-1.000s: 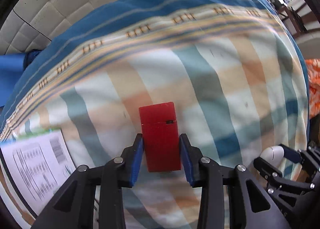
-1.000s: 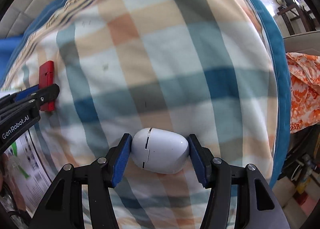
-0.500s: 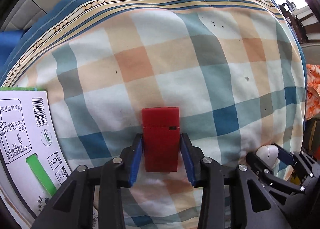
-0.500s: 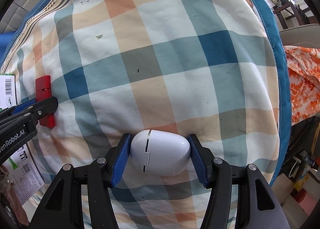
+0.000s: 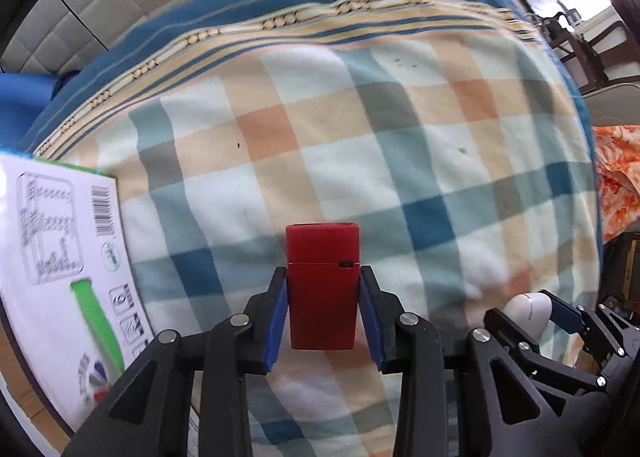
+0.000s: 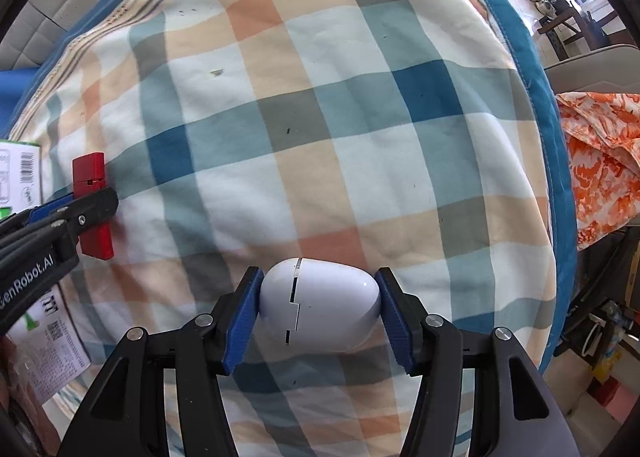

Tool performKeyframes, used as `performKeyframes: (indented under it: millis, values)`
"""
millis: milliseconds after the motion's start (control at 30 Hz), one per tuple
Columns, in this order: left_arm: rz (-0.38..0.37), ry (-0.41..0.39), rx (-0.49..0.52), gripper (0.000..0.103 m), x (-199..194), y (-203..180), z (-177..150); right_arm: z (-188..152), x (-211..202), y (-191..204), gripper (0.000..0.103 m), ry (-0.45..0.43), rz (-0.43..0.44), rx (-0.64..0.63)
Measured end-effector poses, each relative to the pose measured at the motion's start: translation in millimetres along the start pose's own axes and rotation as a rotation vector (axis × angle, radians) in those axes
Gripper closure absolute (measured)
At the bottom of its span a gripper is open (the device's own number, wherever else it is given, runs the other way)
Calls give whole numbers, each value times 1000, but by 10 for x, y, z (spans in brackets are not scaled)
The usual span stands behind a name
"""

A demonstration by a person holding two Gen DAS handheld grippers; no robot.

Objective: Organize rigid objects
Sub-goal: 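Carry the red block and white earbud case with both tools into the box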

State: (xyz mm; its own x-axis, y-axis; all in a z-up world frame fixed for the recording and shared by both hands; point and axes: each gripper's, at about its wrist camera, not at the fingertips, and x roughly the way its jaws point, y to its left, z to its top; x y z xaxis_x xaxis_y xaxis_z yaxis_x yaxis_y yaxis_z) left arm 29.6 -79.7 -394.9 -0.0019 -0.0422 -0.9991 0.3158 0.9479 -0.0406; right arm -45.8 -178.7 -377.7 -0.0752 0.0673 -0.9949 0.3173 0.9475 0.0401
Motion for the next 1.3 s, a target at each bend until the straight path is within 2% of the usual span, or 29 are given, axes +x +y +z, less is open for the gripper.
performKeyframes:
  millis: [133, 300, 400, 600, 767, 1000, 1167, 1300]
  values:
    - [-53, -48, -12, 72, -286, 3, -216, -198, -290, 56, 44, -35, 46, -9]
    - [-122, -148, -28, 72, -876, 182, -465, -389, -764, 243, 44, -99, 97, -42]
    - [-142, -214, -46, 72, -1253, 447, -643, -465, -1059, 481, 44, -140, 128, -69]
    - [-124, -268, -84, 72, -1720, 1165, -893, -545, -1521, 1161, 44, -200, 194, -149]
    - [-52, -289, -142, 72, -1860, 1930, -1151, -554, -1442, 2003, 44, -191, 210, -229]
    - [3, -253, -241, 72, -1698, 2903, -1306, -797, -1170, 2948, 44, -102, 161, -339]
    - [1, -205, -283, 72, -1387, 3329, -1296, -940, -773, 3346, 44, 7, 118, -317]
    - [-7, -159, -293, 72, -1153, 3570, -1283, -966, -414, 3500, 44, 89, 84, -288]
